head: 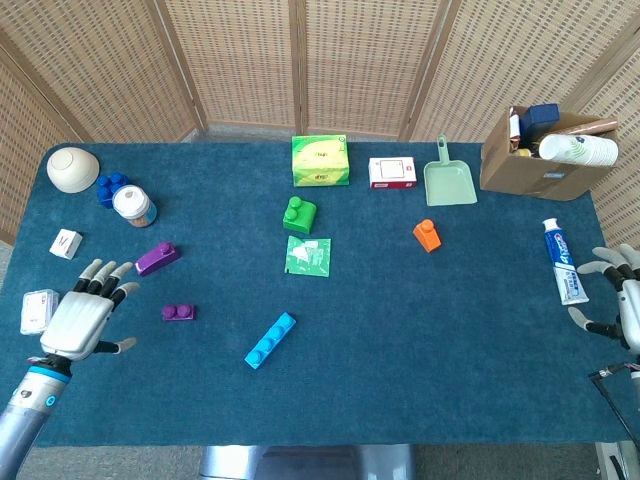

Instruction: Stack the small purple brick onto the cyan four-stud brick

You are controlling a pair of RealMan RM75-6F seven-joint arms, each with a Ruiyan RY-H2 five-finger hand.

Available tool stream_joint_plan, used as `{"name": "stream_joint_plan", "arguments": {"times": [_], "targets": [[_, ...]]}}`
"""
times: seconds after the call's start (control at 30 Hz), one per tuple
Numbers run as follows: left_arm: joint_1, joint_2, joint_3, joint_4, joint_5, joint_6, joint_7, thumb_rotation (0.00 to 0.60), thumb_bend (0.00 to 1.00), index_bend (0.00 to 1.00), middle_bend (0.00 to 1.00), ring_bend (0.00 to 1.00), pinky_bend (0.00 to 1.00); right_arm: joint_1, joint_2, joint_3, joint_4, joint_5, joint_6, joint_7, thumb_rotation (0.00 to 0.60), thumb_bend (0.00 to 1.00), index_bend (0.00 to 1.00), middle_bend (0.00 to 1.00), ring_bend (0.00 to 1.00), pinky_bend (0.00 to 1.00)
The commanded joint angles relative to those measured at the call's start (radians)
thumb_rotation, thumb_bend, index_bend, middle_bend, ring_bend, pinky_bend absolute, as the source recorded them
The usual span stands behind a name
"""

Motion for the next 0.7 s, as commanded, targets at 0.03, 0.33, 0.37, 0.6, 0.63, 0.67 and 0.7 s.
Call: {"name": "stream_joint_plan", "arguments": {"times": [0.03, 0.33, 0.37, 0.6, 0.63, 0.67, 0.7], "targets": [[-0.019, -0.012, -0.009, 0.006, -0.026, -0.025, 0.005, 0.483, 0.11, 0.25, 0.09, 0.00, 0.00, -0.002, -0.003, 0.004, 0.003, 0.000, -0.004, 0.001, 0.600, 0.19, 0.35, 0.19, 0.07, 0.11], [-0.082, -0.048, -0.012, 0.041, -0.108, -0.137, 0.008, 0.480, 0.11, 0.28, 0.09, 0.00, 0.00, -0.010, -0.013, 0.016, 0.015, 0.005, -0.022, 0.003, 0.600, 0.19, 0.35, 0.19, 0.07, 0.11], [-0.087, -0.050, -0.012, 0.044, -0.115, -0.146, 0.009, 0.482, 0.11, 0.28, 0.09, 0.00, 0.00, -0.011, -0.013, 0.016, 0.015, 0.005, -0.023, 0.003, 0.600, 0.19, 0.35, 0.19, 0.07, 0.11], [-0.126, -0.089, -0.015, 0.085, -0.149, -0.188, 0.013, 0.488, 0.11, 0.28, 0.09, 0.00, 0.00, -0.024, -0.013, 0.024, 0.011, 0.007, -0.022, 0.000, 0.600, 0.19, 0.35, 0.19, 0.07, 0.11], [-0.129, -0.093, -0.015, 0.089, -0.150, -0.189, 0.013, 0.485, 0.11, 0.28, 0.09, 0.00, 0.00, -0.025, -0.013, 0.025, 0.011, 0.008, -0.021, 0.000, 0.600, 0.19, 0.35, 0.19, 0.07, 0.11], [-0.133, -0.099, -0.016, 0.095, -0.153, -0.192, 0.012, 0.488, 0.11, 0.28, 0.09, 0.00, 0.00, -0.027, -0.014, 0.026, 0.010, 0.008, -0.021, -0.001, 0.600, 0.19, 0.35, 0.19, 0.07, 0.11], [-0.139, -0.107, -0.016, 0.103, -0.159, -0.199, 0.010, 0.485, 0.11, 0.28, 0.10, 0.00, 0.00, -0.029, -0.014, 0.027, 0.008, 0.009, -0.022, -0.002, 0.600, 0.19, 0.35, 0.19, 0.07, 0.11]]}}
